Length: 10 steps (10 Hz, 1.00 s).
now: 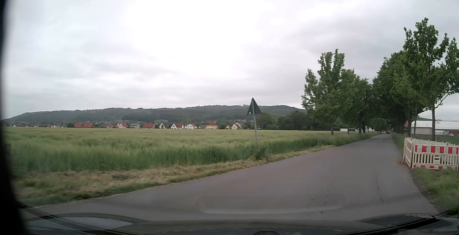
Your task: Follow the waypoints while adhering to traffic rules and regulations
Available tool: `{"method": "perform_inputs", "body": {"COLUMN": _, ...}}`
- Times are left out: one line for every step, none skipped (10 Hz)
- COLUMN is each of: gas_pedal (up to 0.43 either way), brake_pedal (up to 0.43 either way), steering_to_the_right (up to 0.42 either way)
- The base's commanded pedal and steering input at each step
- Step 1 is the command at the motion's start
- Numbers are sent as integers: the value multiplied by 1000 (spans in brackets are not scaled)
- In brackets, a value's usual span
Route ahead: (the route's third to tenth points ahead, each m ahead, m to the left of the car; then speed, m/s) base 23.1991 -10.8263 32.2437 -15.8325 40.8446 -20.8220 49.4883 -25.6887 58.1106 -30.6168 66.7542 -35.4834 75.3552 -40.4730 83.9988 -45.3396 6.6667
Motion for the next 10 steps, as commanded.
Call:
{"method": "perform_inputs", "body": {"gas_pedal": 299, "brake_pedal": 0, "steering_to_the_right": 276}}
{"method": "perform_inputs", "body": {"gas_pedal": 299, "brake_pedal": 0, "steering_to_the_right": 270}}
{"method": "perform_inputs", "body": {"gas_pedal": 311, "brake_pedal": 0, "steering_to_the_right": 262}}
{"method": "perform_inputs", "body": {"gas_pedal": 319, "brake_pedal": 0, "steering_to_the_right": 252}}
{"method": "perform_inputs", "body": {"gas_pedal": 339, "brake_pedal": 0, "steering_to_the_right": 236}}
{"method": "perform_inputs", "body": {"gas_pedal": 339, "brake_pedal": 0, "steering_to_the_right": 209}}
{"method": "perform_inputs", "body": {"gas_pedal": 350, "brake_pedal": 0, "steering_to_the_right": 175}}
{"method": "perform_inputs", "body": {"gas_pedal": 350, "brake_pedal": 0, "steering_to_the_right": 150}}
{"method": "perform_inputs", "body": {"gas_pedal": 358, "brake_pedal": 0, "steering_to_the_right": 131}}
{"method": "perform_inputs", "body": {"gas_pedal": 358, "brake_pedal": 0, "steering_to_the_right": 121}}
